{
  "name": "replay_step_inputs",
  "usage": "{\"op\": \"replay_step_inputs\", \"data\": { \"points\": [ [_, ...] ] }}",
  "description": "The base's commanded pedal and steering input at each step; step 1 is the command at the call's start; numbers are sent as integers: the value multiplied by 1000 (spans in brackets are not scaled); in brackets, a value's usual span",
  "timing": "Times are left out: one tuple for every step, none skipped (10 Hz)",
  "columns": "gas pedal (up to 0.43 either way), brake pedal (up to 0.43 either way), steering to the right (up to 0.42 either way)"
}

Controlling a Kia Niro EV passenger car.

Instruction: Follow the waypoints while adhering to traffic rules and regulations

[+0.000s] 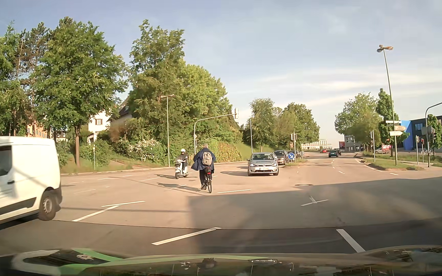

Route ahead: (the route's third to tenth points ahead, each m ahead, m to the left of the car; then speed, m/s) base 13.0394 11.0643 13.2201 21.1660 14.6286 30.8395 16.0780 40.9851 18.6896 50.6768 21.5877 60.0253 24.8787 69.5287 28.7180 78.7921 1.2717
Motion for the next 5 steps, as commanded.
{"op": "replay_step_inputs", "data": {
  "points": [
    [0,0,-36],
    [0,0,-41],
    [0,0,-44],
    [8,0,-47],
    [28,0,-48]
  ]
}}
